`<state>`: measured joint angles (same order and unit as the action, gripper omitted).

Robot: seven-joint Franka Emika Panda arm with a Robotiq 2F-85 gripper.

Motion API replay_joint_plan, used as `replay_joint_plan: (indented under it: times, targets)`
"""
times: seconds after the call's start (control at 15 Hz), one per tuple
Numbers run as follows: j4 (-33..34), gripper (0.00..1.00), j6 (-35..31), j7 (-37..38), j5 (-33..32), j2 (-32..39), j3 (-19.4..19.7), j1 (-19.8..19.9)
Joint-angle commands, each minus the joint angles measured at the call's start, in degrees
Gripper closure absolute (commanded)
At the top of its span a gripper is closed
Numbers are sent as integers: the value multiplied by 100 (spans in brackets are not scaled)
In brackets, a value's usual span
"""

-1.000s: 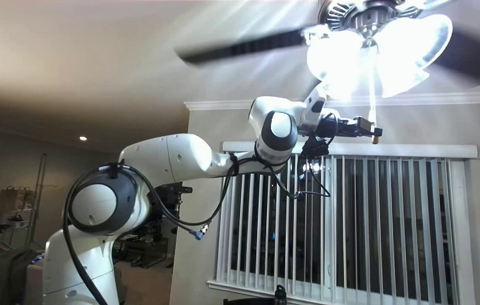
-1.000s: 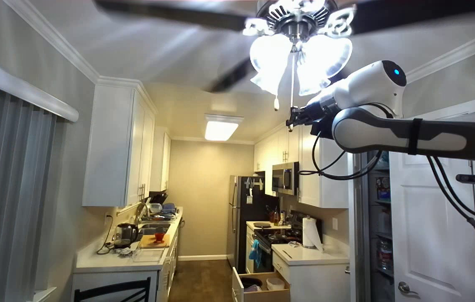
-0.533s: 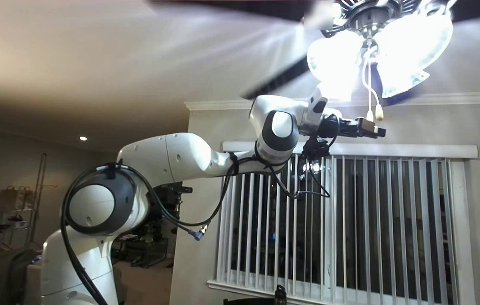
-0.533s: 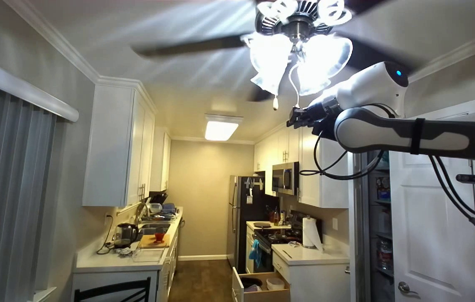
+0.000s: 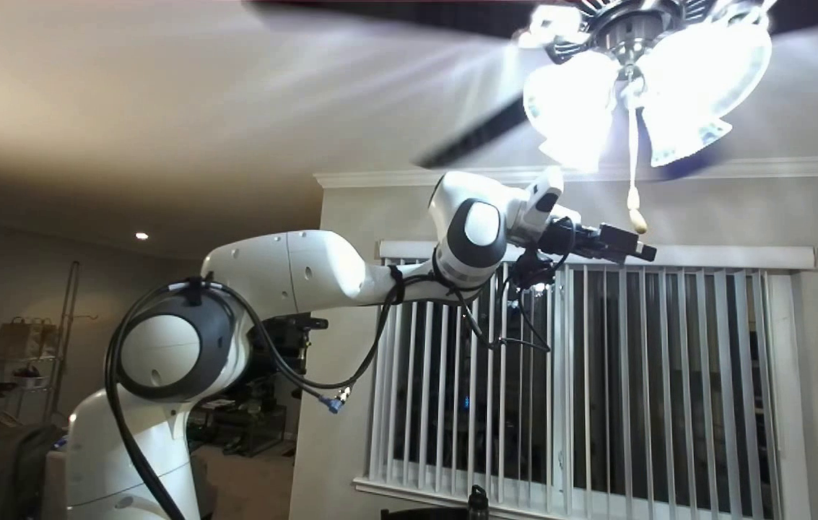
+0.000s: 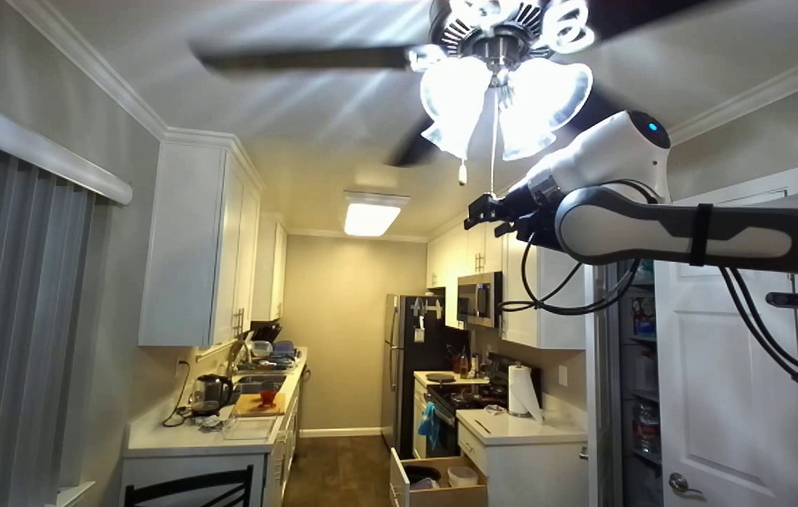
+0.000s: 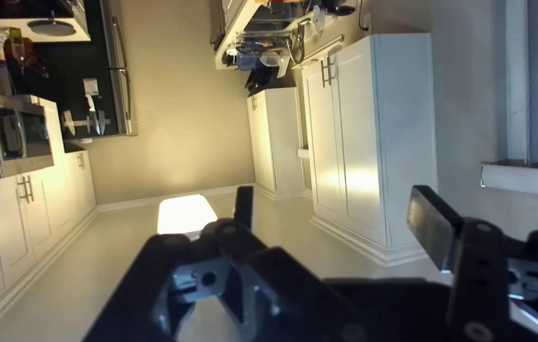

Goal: Pull the longer cord of the ceiling fan

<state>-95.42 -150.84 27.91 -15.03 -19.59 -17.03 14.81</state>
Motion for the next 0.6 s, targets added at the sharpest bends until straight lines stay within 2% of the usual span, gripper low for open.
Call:
replay_joint_plan:
  times: [0.0,0.53]
  targets:
    - [-130,0,186,190,-185,-47,113,-131]
    - [-71,0,139,61,-102,30,216,-242]
